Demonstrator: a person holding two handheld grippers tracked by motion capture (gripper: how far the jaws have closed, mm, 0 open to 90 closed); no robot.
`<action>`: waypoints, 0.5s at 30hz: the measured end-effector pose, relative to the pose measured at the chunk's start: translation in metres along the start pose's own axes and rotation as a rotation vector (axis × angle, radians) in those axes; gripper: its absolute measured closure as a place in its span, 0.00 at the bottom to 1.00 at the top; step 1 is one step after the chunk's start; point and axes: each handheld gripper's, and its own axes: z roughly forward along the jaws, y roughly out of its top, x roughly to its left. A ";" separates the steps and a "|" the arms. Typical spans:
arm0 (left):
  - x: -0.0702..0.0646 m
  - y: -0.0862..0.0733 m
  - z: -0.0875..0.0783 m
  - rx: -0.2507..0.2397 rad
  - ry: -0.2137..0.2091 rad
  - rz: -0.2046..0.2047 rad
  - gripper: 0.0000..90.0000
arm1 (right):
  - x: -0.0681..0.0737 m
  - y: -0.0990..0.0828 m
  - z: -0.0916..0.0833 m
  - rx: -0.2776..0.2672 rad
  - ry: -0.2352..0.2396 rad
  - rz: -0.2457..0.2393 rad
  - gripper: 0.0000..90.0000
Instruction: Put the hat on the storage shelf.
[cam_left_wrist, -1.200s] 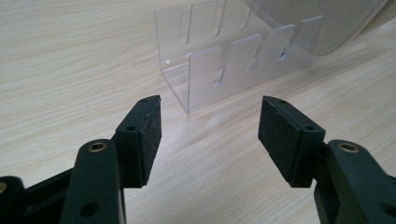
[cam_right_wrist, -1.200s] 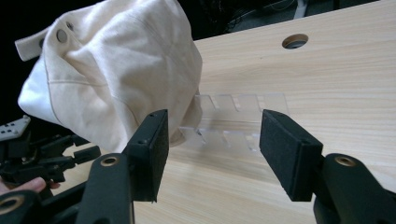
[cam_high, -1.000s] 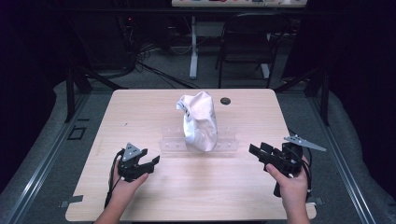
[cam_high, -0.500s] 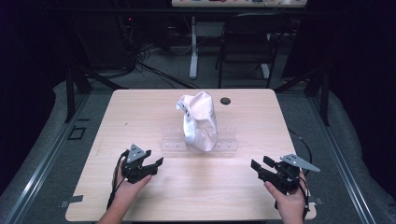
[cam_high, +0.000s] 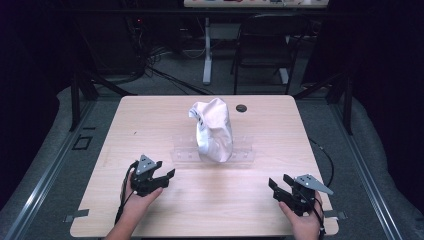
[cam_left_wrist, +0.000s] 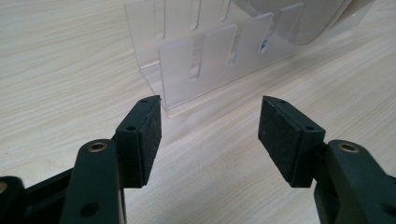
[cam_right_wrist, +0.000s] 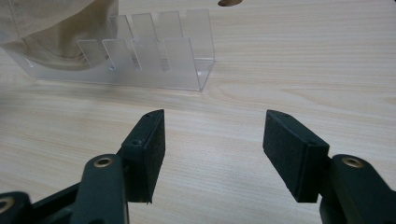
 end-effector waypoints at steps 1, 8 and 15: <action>0.000 0.000 0.000 0.000 0.000 0.000 0.45 | 0.000 0.000 0.000 0.000 0.000 0.000 0.43; 0.001 -0.001 -0.001 -0.005 0.004 -0.016 0.45 | -0.009 -0.008 -0.014 -0.096 -0.060 0.024 0.43; 0.001 -0.002 0.000 0.000 0.005 -0.022 0.45 | -0.011 -0.013 -0.010 -0.088 -0.064 0.028 0.43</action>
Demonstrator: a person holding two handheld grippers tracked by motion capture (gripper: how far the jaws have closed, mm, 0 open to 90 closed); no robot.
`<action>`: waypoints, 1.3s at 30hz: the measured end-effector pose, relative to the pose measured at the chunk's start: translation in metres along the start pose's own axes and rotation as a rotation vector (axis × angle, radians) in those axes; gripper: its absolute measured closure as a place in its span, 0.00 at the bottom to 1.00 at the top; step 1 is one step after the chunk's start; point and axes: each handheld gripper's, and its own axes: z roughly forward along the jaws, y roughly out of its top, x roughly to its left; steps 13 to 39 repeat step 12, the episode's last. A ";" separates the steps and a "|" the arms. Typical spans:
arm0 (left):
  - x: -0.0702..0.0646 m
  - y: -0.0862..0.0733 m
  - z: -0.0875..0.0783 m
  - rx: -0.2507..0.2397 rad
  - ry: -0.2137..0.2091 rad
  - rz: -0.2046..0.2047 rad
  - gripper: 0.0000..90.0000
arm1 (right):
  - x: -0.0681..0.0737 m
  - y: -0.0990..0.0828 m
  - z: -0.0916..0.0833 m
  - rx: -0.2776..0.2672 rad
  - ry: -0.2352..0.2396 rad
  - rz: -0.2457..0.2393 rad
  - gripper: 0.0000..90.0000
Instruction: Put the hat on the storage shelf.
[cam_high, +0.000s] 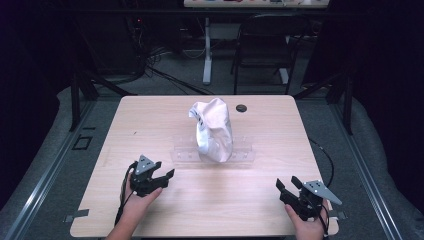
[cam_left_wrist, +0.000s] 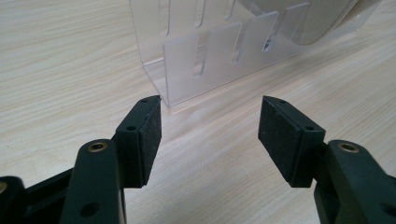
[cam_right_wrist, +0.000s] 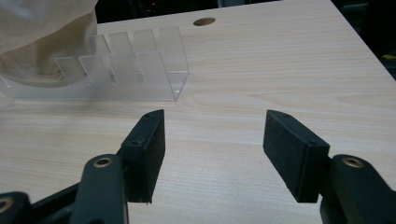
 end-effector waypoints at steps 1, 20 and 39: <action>0.000 0.000 0.000 0.000 0.000 0.000 0.45 | 0.000 -0.001 0.001 0.000 0.006 0.000 0.43; -0.002 -0.001 0.003 -0.002 -0.002 0.005 0.45 | 0.003 -0.006 0.009 0.011 0.042 0.003 0.43; -0.002 -0.001 0.003 -0.002 -0.002 0.005 0.45 | 0.003 -0.006 0.009 0.011 0.042 0.003 0.43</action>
